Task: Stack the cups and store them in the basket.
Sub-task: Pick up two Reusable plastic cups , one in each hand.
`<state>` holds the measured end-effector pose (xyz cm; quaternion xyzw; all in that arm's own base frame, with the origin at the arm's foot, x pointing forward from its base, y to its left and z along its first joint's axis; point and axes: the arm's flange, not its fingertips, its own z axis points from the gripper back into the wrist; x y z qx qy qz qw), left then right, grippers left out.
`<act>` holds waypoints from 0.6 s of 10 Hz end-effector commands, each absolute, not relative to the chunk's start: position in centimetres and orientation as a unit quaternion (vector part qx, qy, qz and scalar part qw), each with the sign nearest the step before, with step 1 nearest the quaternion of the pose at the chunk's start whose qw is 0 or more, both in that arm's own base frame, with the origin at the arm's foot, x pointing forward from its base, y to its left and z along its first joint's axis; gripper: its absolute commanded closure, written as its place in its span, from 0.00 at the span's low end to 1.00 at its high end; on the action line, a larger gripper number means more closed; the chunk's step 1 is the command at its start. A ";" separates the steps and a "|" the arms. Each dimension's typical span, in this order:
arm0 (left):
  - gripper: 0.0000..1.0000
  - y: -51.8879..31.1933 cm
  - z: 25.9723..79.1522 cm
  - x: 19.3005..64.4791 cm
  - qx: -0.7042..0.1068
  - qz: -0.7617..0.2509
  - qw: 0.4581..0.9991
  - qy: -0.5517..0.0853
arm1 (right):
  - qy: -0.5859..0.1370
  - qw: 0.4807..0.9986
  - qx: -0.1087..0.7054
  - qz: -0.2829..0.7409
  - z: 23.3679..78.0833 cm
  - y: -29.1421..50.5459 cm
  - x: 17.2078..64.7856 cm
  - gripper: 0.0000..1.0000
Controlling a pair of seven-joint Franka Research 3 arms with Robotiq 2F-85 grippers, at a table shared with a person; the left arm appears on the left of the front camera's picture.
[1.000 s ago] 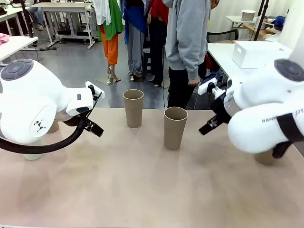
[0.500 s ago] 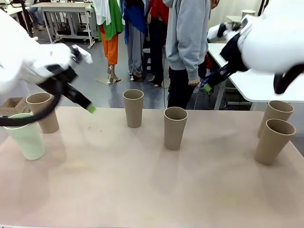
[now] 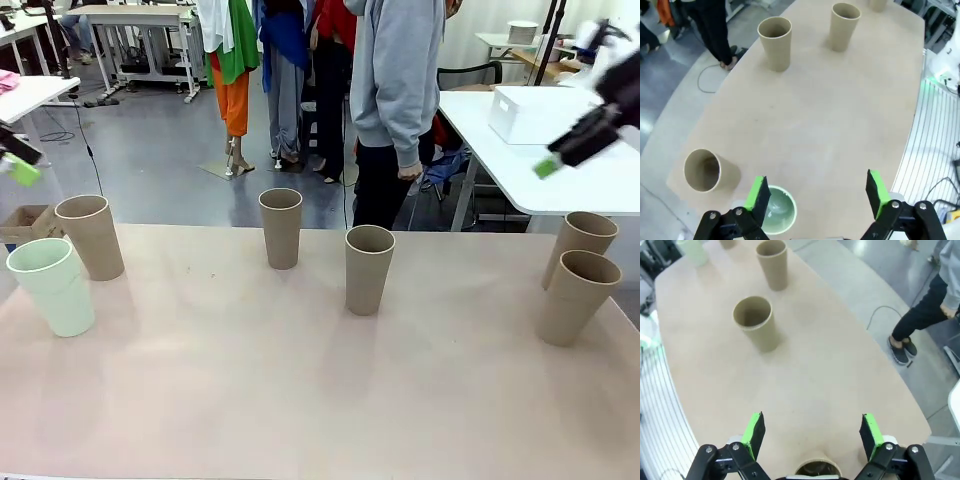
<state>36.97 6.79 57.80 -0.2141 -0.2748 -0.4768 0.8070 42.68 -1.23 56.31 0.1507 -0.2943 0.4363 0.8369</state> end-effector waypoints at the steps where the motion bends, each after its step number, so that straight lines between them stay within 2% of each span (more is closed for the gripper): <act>1: 0.00 7.8 55.5 38.7 -0.253 -0.492 0.785 -0.280 | -0.342 0.799 0.188 0.458 53.8 -4.8 39.2 0.00; 3: 0.00 7.7 53.1 36.3 -0.262 -0.506 0.759 -0.316 | -0.389 0.778 0.205 0.449 51.5 -7.0 35.9 0.00; 6: 0.00 6.9 50.9 33.1 -0.273 -0.534 0.720 -0.350 | -0.419 0.766 0.224 0.433 50.3 -8.4 34.0 0.00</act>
